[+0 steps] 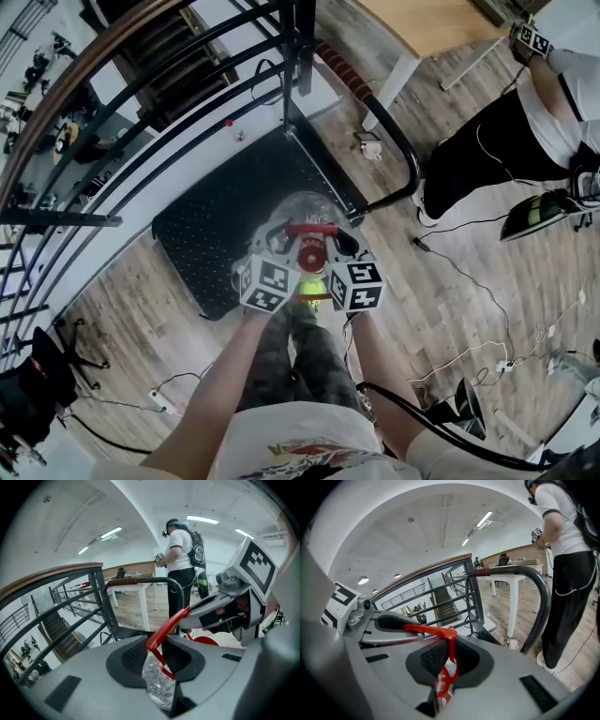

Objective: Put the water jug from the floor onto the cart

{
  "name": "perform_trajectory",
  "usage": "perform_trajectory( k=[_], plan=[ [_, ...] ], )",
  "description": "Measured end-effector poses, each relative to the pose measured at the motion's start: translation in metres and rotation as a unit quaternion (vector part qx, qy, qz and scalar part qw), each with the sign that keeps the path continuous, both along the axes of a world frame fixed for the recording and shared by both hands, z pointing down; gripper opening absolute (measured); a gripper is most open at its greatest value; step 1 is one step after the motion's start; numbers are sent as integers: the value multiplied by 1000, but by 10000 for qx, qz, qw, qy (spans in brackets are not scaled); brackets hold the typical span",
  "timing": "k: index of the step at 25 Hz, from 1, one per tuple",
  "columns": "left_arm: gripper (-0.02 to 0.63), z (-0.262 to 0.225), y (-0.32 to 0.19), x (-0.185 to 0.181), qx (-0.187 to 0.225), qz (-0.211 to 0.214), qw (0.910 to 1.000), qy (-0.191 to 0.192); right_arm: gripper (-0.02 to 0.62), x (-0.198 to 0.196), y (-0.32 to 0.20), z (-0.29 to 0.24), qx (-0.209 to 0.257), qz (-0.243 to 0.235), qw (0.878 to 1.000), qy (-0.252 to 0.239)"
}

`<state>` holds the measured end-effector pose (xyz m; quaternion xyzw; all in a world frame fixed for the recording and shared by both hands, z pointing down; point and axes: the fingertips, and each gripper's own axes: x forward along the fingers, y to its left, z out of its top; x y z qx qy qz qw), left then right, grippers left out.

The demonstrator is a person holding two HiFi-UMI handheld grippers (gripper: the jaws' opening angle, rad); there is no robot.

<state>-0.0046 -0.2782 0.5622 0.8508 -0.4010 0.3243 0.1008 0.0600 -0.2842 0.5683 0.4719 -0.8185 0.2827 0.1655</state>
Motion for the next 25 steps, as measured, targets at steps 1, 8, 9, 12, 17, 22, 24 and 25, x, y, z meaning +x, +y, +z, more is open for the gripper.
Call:
perform_trajectory(
  k=[1,8,9,12,17,22,24,25],
  plan=[
    [98,1,-2,-2,-13,12,10000,2,31,-2,-2,1,-18,21,10000,-1],
    [98,12,-27,-23,-84,24,10000,23,31,-22,-26,11,-79,99,9999,54],
    [98,14,-31,-25,-95,30,9999,39,31,-24,-30,13,-82,107,9999,70],
    [98,22,-42,-31,-157,60,9998,81,31,-30,-42,20,-118,151,9997,124],
    [98,33,-67,-45,-229,86,9996,134,31,-44,-66,32,-187,275,9993,164],
    [98,44,-88,-55,-297,184,9993,142,31,-53,-86,44,-230,348,9990,166],
    [98,49,-98,-60,-290,181,9993,137,31,-58,-96,49,-227,356,9990,154],
    [98,52,-103,-62,-289,177,9993,137,31,-61,-100,52,-234,361,9990,149]
  ],
)
